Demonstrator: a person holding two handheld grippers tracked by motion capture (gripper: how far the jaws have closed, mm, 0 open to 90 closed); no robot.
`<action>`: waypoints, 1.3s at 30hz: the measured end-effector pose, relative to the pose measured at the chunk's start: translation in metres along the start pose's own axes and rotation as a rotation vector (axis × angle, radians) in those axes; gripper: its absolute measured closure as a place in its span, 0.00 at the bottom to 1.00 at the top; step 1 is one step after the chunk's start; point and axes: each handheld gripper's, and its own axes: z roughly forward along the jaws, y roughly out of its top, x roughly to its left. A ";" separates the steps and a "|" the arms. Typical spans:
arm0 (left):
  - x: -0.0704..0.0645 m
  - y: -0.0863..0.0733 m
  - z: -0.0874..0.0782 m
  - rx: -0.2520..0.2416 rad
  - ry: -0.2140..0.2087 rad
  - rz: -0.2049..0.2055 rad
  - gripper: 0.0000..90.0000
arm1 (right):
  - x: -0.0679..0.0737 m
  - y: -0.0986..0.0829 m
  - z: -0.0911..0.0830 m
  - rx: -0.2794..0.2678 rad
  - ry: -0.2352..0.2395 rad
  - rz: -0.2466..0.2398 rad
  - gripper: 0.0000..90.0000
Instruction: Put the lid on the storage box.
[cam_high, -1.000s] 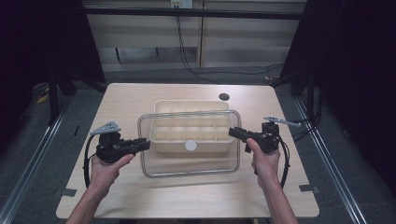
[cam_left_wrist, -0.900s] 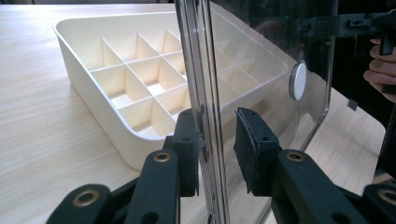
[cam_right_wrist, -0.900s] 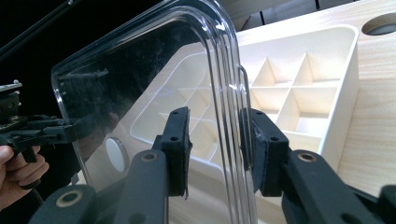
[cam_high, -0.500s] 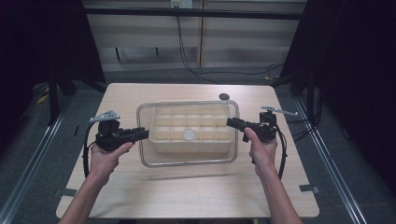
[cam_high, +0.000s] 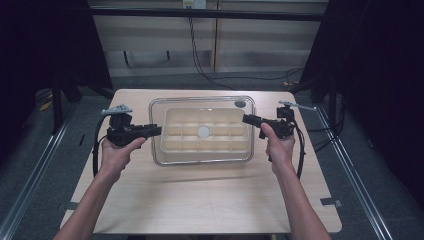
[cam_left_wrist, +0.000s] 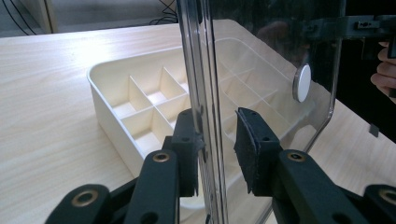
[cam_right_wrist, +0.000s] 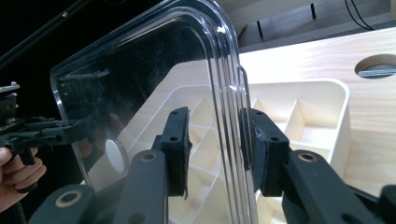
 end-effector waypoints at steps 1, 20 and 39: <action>0.001 0.001 0.001 -0.003 0.001 -0.003 0.78 | -0.001 0.002 0.002 0.001 0.000 0.000 0.70; 0.020 0.025 0.023 0.016 0.020 -0.028 0.76 | -0.016 0.021 0.019 0.002 -0.035 0.045 0.70; 0.040 0.026 0.046 0.022 0.017 -0.086 0.71 | -0.031 0.019 0.036 0.020 -0.071 0.063 0.70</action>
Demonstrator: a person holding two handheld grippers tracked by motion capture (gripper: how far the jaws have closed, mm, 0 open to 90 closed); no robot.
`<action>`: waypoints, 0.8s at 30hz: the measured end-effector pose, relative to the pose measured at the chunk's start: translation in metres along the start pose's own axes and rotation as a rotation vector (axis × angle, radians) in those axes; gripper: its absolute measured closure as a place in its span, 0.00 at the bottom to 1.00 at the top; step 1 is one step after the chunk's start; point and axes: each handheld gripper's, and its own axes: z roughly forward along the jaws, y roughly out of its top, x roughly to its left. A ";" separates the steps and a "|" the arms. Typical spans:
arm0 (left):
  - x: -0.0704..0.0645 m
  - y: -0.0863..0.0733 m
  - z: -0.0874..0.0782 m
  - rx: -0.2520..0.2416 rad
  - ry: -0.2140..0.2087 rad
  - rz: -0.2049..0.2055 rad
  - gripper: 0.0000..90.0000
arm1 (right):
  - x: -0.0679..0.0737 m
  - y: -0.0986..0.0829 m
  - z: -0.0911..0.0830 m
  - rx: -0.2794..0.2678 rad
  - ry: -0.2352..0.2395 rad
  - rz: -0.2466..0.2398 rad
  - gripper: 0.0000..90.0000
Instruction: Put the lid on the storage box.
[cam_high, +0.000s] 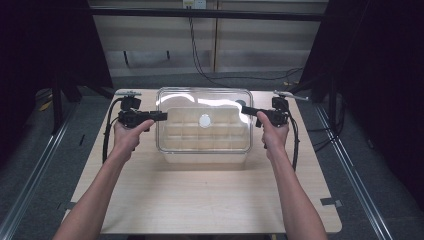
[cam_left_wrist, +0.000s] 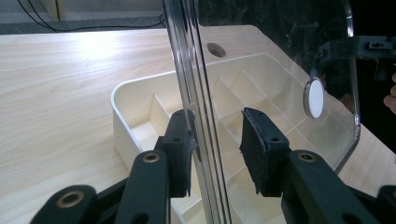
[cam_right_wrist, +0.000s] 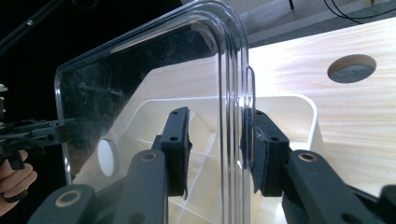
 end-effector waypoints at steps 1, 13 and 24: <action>0.000 0.000 0.001 -0.002 -0.002 -0.009 0.71 | 0.000 0.000 0.001 0.003 -0.005 -0.001 0.70; 0.011 0.000 0.014 0.042 0.044 -0.022 0.67 | -0.007 0.000 0.012 0.038 -0.042 -0.005 0.68; 0.022 -0.004 0.025 0.051 0.056 -0.054 0.73 | -0.019 -0.003 0.024 0.064 -0.084 0.018 0.64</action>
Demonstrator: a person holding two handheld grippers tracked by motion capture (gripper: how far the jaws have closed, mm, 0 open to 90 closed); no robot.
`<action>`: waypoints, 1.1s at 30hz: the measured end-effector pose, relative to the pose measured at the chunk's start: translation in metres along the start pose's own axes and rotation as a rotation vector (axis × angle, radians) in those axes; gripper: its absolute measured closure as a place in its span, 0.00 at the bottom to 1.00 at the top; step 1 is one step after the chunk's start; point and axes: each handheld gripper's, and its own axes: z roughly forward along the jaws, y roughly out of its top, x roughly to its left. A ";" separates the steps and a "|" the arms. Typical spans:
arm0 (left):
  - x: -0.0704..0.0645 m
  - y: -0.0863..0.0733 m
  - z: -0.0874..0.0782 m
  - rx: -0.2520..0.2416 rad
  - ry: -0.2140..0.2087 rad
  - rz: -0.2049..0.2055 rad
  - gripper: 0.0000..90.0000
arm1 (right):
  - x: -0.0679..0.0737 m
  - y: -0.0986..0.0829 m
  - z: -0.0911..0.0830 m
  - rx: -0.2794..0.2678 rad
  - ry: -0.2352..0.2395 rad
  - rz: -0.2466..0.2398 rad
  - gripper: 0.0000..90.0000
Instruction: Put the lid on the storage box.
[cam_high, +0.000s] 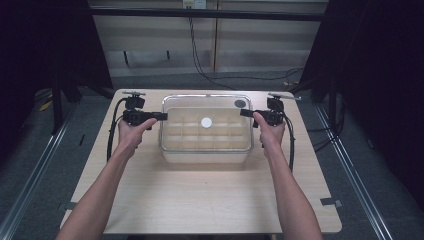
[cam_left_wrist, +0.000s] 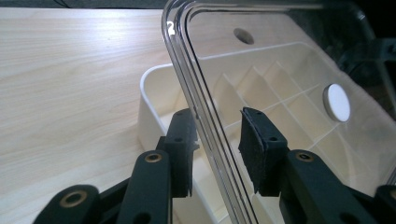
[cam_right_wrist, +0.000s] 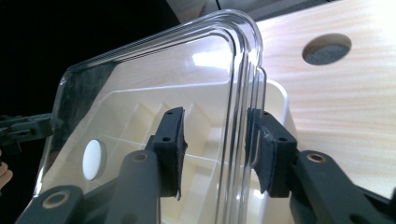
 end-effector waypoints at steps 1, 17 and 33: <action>0.002 -0.001 0.002 -0.002 -0.003 -0.010 0.73 | -0.001 0.000 0.001 0.003 -0.004 0.009 0.64; 0.014 -0.007 0.013 0.022 -0.012 -0.060 0.69 | -0.003 -0.008 0.021 0.049 -0.068 0.008 0.55; 0.013 -0.012 0.016 0.012 -0.012 -0.080 0.66 | 0.003 -0.009 0.021 0.047 -0.115 -0.067 0.51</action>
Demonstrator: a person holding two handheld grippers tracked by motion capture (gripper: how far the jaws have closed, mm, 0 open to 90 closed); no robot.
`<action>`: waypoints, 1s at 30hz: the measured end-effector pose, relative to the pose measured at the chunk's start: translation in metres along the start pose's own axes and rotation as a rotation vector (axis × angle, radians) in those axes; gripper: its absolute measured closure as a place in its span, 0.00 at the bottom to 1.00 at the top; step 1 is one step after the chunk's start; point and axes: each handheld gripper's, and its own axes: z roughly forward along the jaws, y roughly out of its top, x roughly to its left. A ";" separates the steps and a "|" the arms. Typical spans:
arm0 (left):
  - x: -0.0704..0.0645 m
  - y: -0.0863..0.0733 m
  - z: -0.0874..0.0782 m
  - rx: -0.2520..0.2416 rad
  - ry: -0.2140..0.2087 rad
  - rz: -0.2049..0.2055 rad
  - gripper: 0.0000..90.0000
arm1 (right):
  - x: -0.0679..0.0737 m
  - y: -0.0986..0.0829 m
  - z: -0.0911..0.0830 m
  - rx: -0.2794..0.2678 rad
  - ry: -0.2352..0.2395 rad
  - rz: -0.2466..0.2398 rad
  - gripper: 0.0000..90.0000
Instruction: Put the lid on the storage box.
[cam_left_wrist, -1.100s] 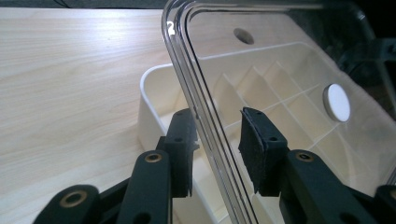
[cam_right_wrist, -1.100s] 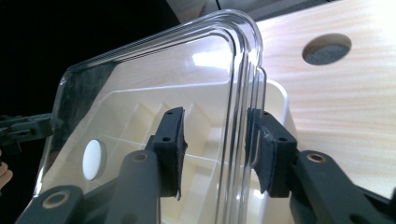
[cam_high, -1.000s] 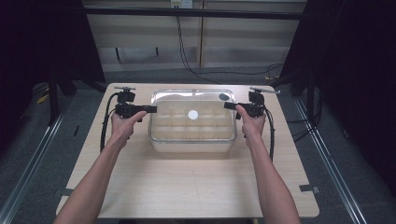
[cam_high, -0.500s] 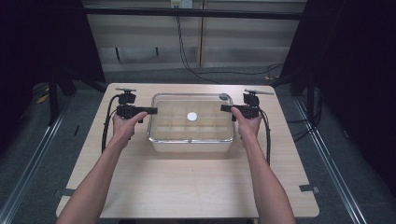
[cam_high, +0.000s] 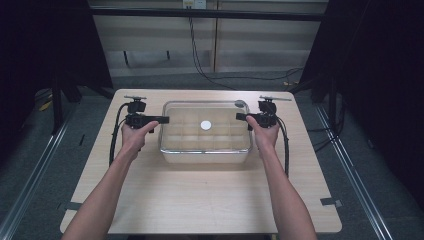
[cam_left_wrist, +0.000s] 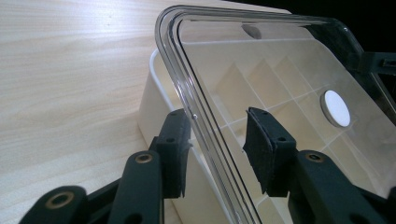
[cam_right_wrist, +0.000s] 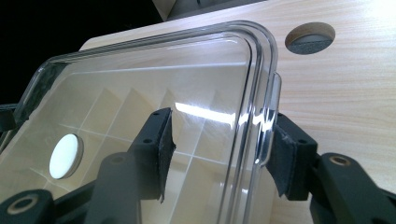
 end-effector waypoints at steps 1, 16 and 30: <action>0.001 0.000 0.000 0.005 -0.003 0.002 0.66 | 0.000 0.000 0.000 -0.001 -0.002 -0.001 0.51; 0.000 -0.005 0.002 0.002 -0.002 0.006 0.64 | 0.005 -0.007 -0.001 -0.015 -0.066 -0.056 0.48; 0.003 -0.008 0.010 0.024 0.002 -0.016 0.61 | -0.009 -0.008 0.006 0.028 -0.027 0.016 0.53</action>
